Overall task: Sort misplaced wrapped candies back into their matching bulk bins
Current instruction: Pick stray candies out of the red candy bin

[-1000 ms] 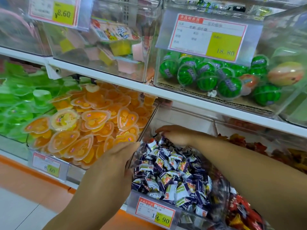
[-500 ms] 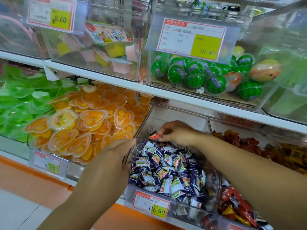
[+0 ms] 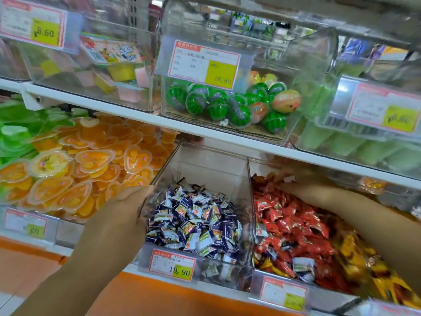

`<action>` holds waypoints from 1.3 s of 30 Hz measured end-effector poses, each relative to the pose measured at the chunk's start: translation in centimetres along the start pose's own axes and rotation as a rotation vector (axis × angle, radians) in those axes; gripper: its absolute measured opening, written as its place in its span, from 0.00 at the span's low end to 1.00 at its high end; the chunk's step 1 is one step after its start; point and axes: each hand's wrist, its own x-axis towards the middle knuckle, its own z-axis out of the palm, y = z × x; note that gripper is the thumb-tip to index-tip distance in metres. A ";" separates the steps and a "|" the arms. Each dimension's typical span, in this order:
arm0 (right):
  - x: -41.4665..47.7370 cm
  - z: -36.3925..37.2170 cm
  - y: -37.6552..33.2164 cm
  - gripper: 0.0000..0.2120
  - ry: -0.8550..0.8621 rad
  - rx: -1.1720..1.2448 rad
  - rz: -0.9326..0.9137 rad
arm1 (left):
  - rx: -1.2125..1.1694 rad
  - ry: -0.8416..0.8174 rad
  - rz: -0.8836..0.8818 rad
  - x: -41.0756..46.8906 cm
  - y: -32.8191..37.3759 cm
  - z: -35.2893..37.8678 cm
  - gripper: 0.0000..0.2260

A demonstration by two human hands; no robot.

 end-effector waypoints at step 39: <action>9.7 7.9 -11.5 0.25 -0.500 0.220 -0.089 | 0.028 -0.061 -0.036 0.6 -0.2 -0.5 0.27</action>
